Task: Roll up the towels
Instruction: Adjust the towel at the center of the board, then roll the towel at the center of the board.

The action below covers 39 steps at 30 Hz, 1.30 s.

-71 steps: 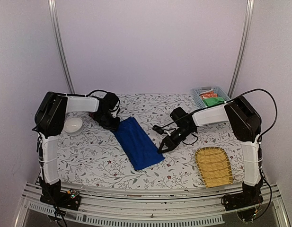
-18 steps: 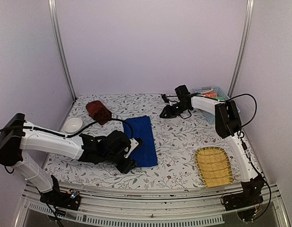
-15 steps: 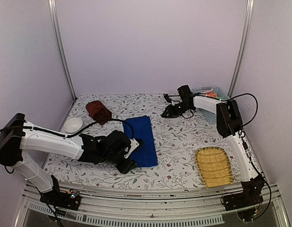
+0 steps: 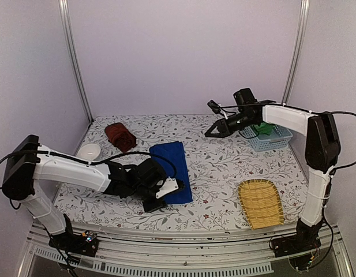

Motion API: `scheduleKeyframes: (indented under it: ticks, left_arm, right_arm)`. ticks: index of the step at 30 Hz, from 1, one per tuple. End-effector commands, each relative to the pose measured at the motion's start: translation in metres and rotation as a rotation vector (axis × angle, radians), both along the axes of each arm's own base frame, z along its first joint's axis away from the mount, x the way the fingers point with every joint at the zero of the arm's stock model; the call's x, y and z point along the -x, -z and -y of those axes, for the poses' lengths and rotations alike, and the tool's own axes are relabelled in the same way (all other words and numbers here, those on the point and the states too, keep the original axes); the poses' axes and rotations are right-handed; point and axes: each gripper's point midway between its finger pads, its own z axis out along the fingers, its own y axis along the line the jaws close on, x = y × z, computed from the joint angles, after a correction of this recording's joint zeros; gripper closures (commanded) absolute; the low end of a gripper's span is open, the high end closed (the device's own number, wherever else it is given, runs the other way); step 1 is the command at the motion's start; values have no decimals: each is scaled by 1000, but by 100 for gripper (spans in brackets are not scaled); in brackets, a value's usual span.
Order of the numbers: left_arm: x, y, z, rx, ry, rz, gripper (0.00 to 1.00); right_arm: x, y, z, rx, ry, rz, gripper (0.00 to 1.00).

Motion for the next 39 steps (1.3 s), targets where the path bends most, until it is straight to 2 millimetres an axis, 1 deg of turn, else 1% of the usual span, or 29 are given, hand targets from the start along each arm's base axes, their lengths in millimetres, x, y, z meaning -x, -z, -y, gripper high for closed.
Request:
scheduleKeyframes:
  ticks: [1,5,9,12,14,16,18,21,22,24,25,26,27,30,32,36,39]
  left_arm:
    - [-1,17,0,-81,96,-16,51]
    - [-7,28,1,-92,103,-26,54]
    - [-9,39,-2,-115,104,-36,57]
    - [-9,48,-6,-144,111,-38,61]
    - [-9,52,-9,-158,116,-39,68]
    - [-8,57,-11,-171,120,-40,79]
    - [-6,56,-9,-162,127,-49,88]
    - [-2,46,-2,-108,144,-81,97]
    - [1,43,1,-82,149,-108,99]
    - [7,36,6,-29,152,-181,100]
    - [10,33,9,-5,152,-219,100]
    - [13,31,12,15,150,-252,100]
    - [15,30,14,26,145,-279,100]
    - [20,28,19,65,108,-401,100]
    - [19,30,17,90,60,-485,100]
    - [22,35,16,152,-12,-651,100]
    - [22,35,16,191,-46,-736,100]
  right_arm:
    - [38,-8,8,-37,-86,28,72]
    - [56,-6,15,-34,-101,29,72]
    - [67,0,19,-38,-109,18,73]
    - [75,2,20,-52,-121,26,74]
    - [79,2,21,-57,-126,34,74]
    - [83,3,22,-54,-136,38,74]
    - [90,6,22,-41,-164,54,75]
    - [110,12,19,-8,-237,105,77]
    - [118,14,17,3,-262,128,77]
    - [137,27,15,44,-319,175,77]
    - [148,37,16,72,-354,209,77]
    - [153,40,13,93,-372,255,76]
    - [162,48,12,112,-397,285,76]
    - [186,61,4,157,-490,389,71]
    - [202,73,-6,193,-564,427,70]
    - [220,89,-31,252,-630,518,70]
    - [226,95,-48,282,-637,577,69]
